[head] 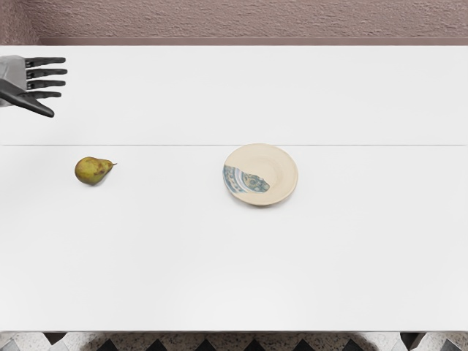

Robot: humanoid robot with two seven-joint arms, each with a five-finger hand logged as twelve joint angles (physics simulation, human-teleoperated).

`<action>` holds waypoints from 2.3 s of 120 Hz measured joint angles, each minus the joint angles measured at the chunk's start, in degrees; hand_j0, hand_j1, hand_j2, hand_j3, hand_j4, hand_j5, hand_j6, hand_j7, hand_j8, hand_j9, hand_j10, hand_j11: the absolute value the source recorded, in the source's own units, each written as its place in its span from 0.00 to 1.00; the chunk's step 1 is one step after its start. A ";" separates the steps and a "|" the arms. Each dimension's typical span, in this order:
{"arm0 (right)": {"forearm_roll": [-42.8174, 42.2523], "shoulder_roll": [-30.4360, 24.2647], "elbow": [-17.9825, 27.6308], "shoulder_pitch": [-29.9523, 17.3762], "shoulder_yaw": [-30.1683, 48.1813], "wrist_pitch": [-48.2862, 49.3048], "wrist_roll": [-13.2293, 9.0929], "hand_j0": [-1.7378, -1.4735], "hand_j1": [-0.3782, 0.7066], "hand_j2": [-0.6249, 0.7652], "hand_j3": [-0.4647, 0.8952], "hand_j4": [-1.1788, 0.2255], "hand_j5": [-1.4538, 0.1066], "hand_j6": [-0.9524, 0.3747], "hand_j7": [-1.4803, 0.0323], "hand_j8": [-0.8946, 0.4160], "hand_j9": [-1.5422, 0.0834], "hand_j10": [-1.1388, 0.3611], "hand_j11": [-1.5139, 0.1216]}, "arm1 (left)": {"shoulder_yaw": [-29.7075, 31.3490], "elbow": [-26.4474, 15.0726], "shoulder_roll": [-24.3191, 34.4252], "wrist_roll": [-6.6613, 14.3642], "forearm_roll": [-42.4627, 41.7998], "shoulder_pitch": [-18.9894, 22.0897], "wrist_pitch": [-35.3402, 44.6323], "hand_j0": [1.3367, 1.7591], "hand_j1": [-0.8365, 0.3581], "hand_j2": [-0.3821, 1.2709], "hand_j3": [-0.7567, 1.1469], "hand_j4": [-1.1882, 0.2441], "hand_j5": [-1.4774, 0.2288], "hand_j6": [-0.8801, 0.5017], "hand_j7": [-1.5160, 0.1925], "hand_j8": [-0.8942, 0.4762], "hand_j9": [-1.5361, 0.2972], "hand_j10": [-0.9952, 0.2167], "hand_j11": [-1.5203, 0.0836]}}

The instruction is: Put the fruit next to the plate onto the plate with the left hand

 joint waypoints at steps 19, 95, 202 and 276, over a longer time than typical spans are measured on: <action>-0.02 0.00 -0.04 -0.46 0.01 -0.18 0.00 0.30 0.03 0.45 0.34 0.84 0.93 0.72 0.98 0.68 0.95 0.76 0.93 | -0.03 0.09 -0.31 0.09 0.09 0.00 -0.15 0.76 0.99 0.23 0.40 0.83 0.87 0.64 0.89 0.65 0.84 0.82 0.95; -0.03 0.00 -0.05 -0.58 0.02 -0.24 0.00 0.30 0.03 0.45 0.34 0.84 0.93 0.72 0.98 0.68 0.95 0.76 0.93 | 4.62 -10.39 1.39 0.63 8.59 0.35 19.93 0.76 0.99 0.23 0.40 0.83 0.87 0.64 0.89 0.65 0.84 0.82 0.95; -0.03 0.00 -0.05 -0.58 0.02 -0.24 0.00 0.30 0.03 0.45 0.34 0.84 0.93 0.72 0.98 0.68 0.95 0.76 0.93 | 17.48 -23.07 -6.12 3.00 14.78 0.00 48.13 0.76 0.93 0.24 0.40 0.79 0.82 0.59 0.84 0.61 0.80 0.77 0.90; -0.03 0.00 -0.05 -0.58 0.01 -0.25 0.00 0.30 0.03 0.45 0.34 0.84 0.93 0.72 0.98 0.68 0.95 0.76 0.93 | 21.07 -23.18 -7.64 5.24 14.93 -3.15 49.71 0.76 0.71 0.27 0.40 0.63 0.65 0.43 0.67 0.45 0.64 0.59 0.72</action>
